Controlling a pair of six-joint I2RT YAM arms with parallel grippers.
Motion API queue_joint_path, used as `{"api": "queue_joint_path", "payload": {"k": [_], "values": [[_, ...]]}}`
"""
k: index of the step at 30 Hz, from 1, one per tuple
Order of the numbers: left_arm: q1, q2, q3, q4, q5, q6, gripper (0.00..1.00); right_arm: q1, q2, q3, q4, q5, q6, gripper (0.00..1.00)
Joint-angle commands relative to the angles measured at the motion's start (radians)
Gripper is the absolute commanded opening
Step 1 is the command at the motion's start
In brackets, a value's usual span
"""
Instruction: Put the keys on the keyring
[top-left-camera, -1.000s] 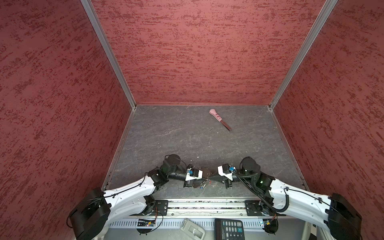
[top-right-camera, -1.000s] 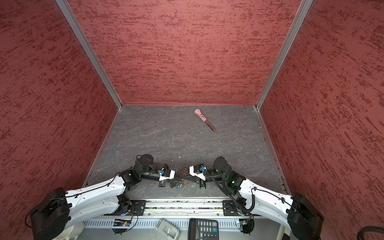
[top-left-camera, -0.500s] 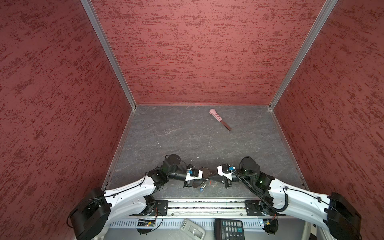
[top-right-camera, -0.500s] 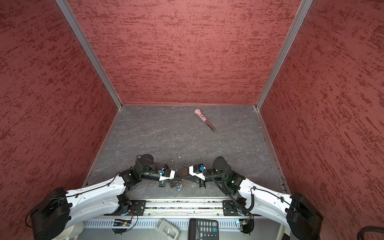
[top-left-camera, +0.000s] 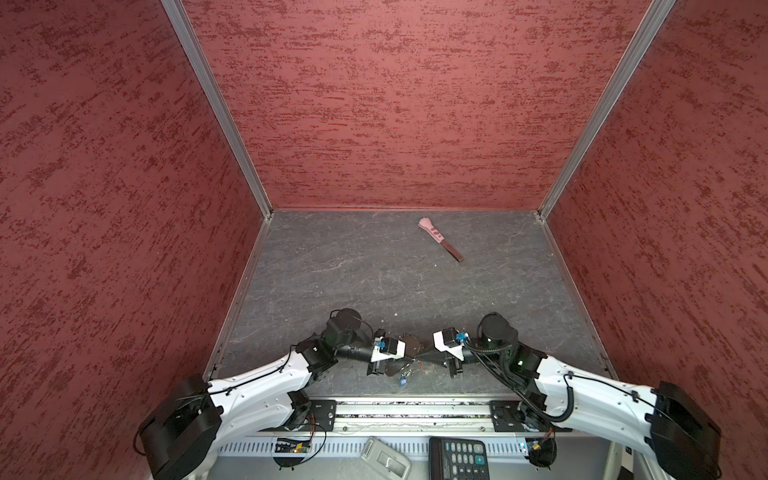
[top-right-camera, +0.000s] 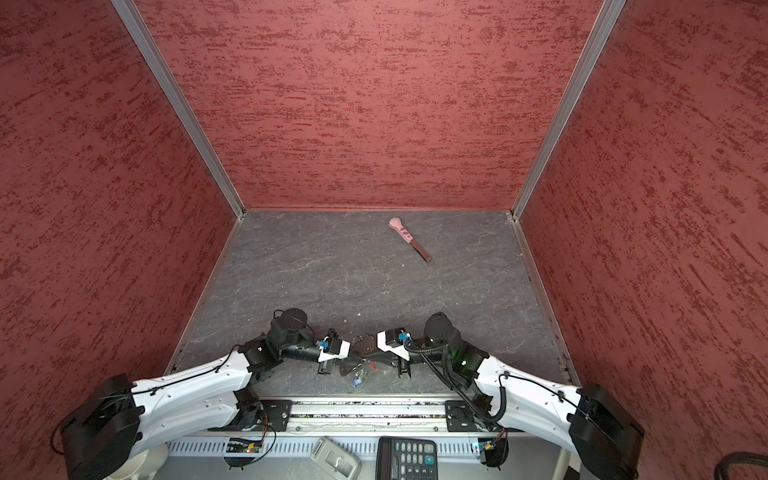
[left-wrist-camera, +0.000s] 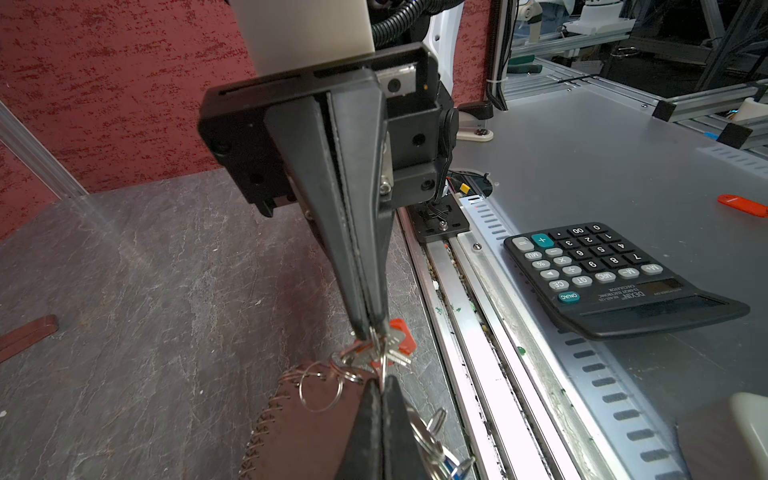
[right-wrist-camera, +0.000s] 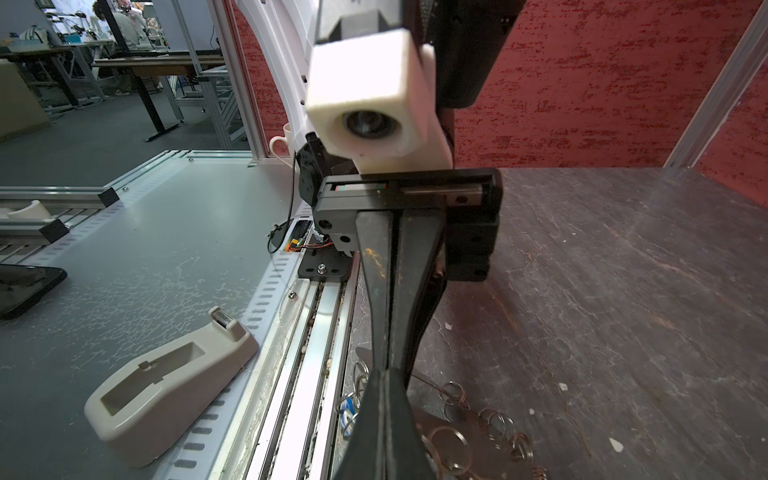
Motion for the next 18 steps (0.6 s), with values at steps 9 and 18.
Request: {"api": "queue_joint_path", "payload": {"k": [9, 18], "values": [[0.003, 0.001, 0.017, 0.025, 0.000, 0.009, 0.00, 0.002, 0.002, 0.030, 0.031, -0.064, 0.011, 0.00], [-0.001, 0.001, 0.015, 0.021, -0.006, 0.023, 0.00, 0.002, -0.052, 0.026, -0.013, -0.046, 0.010, 0.00]]}}
